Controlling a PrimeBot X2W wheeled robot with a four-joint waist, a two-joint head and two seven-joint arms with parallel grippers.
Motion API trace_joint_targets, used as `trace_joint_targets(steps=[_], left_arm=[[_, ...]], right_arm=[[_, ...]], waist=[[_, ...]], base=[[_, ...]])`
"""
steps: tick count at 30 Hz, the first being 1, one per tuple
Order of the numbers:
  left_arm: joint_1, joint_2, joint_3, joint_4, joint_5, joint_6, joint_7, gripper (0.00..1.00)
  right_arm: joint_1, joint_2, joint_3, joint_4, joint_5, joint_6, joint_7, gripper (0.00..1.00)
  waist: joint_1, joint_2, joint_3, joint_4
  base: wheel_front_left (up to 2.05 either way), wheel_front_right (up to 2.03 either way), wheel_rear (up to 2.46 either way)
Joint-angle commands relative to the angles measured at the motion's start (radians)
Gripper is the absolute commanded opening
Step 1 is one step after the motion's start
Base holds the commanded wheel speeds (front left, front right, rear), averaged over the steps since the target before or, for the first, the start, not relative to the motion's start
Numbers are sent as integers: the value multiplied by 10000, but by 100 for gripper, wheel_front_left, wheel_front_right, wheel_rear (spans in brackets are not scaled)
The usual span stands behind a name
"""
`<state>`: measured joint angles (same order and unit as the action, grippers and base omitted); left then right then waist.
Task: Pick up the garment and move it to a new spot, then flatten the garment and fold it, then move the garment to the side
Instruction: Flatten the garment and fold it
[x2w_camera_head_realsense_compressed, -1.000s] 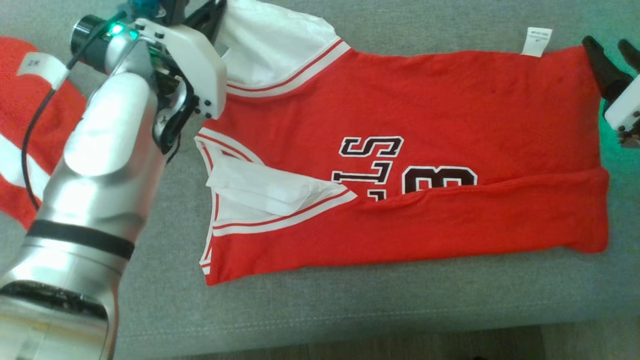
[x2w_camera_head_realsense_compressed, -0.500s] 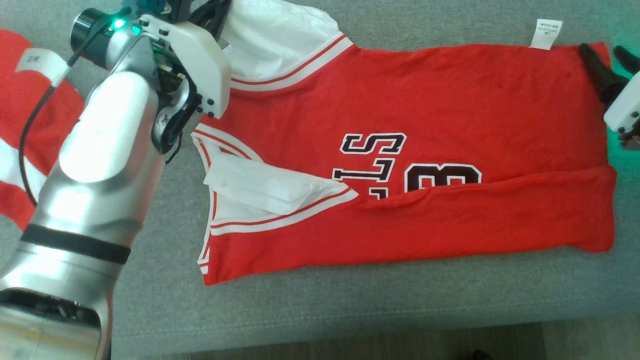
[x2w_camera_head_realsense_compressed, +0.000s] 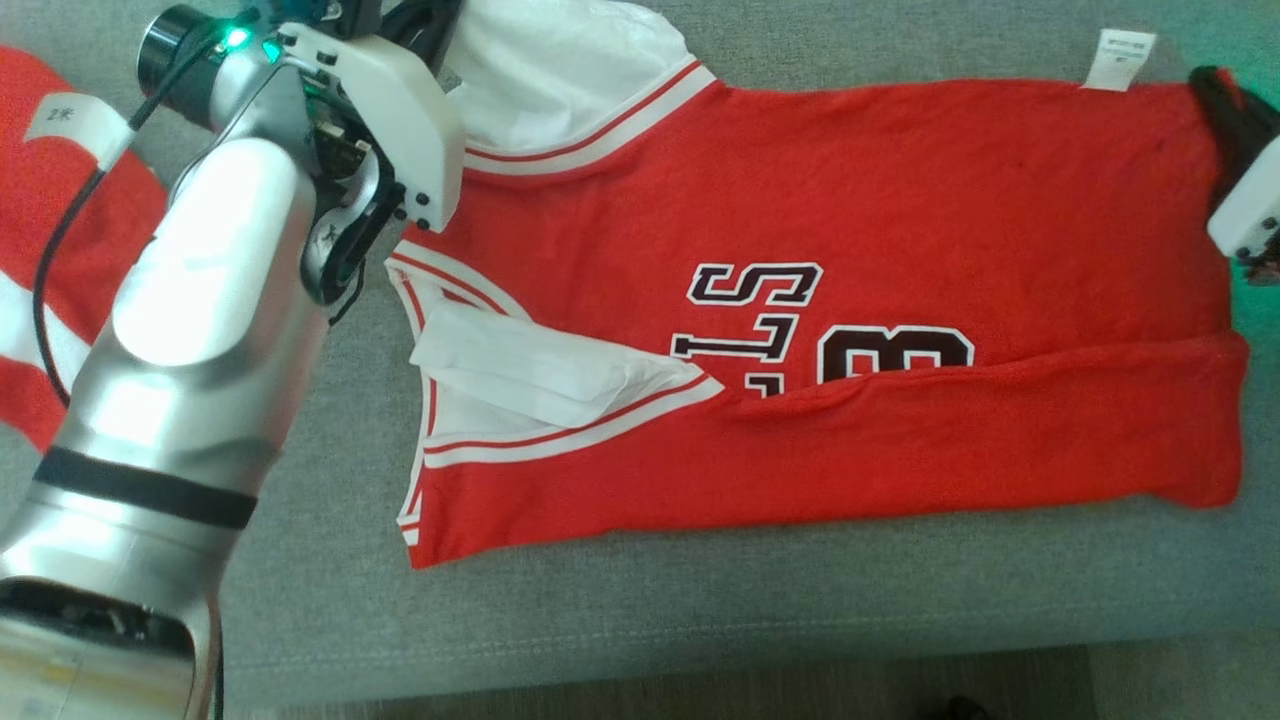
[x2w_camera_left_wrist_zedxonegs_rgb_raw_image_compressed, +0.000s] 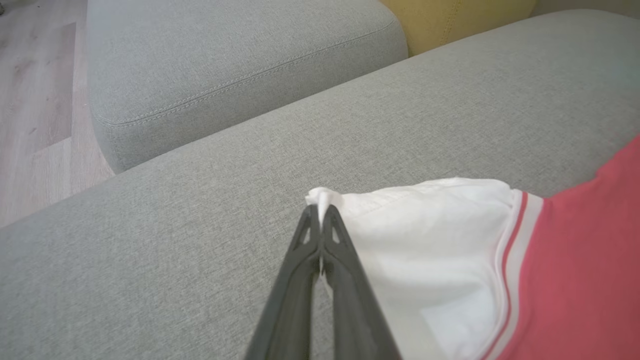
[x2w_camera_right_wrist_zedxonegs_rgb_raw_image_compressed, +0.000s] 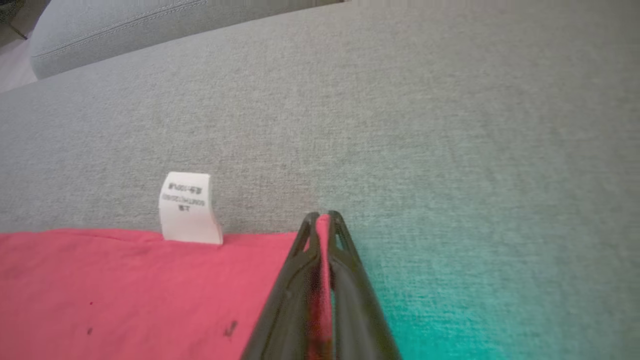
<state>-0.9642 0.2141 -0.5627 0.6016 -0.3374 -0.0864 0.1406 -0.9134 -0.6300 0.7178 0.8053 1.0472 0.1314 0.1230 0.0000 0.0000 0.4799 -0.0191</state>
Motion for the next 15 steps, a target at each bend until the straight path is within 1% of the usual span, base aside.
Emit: trace_joint_targets(steps=[1,9,15], left_arm=[[-177,376,386,-366,-74,114,3,0],[-616,346,708,-146,-218,503,-291,0],[-1333,170,879,325,-103,886,-996,0]], right_arm=[[-157,-369,89,-45,-27,-7,-311,0],[-725,-324,398,486,-165,-7,-1354,0],[-1289,-178,514,1041,-327,-7,-2279,0]], waist=[[0,0,16,-5],[0,0,187,-48],[0,0,355,-103]], base=[[0,0,0],[0,0,0],[0,0,0]])
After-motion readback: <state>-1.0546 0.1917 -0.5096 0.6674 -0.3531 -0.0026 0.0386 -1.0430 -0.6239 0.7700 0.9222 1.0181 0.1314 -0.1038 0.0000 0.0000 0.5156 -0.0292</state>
